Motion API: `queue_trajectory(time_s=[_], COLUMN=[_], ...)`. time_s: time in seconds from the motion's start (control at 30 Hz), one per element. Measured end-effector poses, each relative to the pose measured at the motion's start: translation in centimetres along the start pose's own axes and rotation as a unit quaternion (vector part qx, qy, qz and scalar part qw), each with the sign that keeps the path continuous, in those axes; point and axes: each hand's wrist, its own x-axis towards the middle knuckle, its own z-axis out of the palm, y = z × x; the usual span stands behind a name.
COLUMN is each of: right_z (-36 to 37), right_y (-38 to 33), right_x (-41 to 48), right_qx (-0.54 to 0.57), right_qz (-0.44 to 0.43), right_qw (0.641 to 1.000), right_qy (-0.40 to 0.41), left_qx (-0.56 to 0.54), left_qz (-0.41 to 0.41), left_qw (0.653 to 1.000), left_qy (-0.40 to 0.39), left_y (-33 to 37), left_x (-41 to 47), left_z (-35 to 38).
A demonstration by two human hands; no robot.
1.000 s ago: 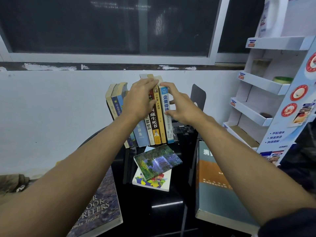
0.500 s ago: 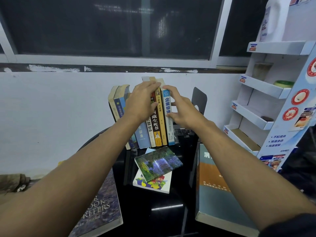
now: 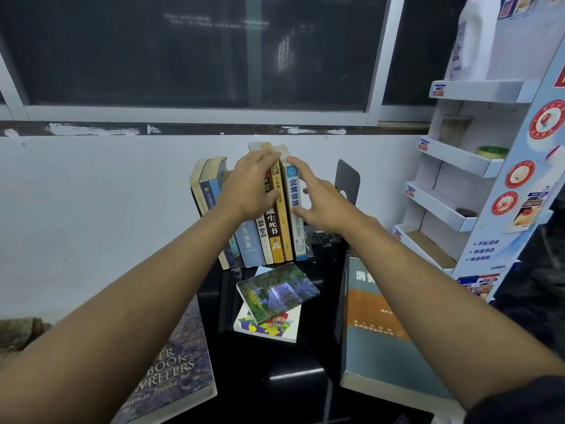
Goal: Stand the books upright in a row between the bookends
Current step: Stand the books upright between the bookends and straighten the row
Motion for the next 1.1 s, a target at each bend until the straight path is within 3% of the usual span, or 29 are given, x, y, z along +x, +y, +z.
queue_trajectory(time_s=[0.13, 0.2, 0.3, 0.63, 0.77, 1.1], right_z=[-1.8, -3.0, -5.1, -7.8, -7.2, -5.1], right_y=[0.0, 0.2, 1.0, 5.1, 8.0, 10.0], right_x=[-2.1, -3.8, -7.4, -20.7, -24.1, -26.6], right_qx=[-0.023, -0.017, -0.033, -0.087, -0.074, 0.041], right_qz=[0.007, 0.014, 0.019, 0.116, 0.19, 0.284], right_qw=[0.999, 1.0, 0.999, 0.989, 0.979, 0.955], right_qy=[-0.035, -0.022, -0.003, -0.023, -0.02, -0.073], left_qx=[-0.001, 0.016, -0.052, -0.13, -0.147, -0.155], left_qz=[0.009, 0.035, 0.068, 0.09, 0.043, -0.035], left_qw=[1.0, 0.999, 0.996, 0.964, 0.944, 0.907], left_qy=[-0.027, 0.0, 0.02, -0.214, -0.292, -0.389], left_y=[0.7, 1.3, 3.1, 8.6, 10.3, 11.0], left_x=[-0.8, -2.0, -4.2, -10.4, -11.1, -12.3], left_z=[-1.0, -1.3, -1.4, 2.3, 4.2, 8.8])
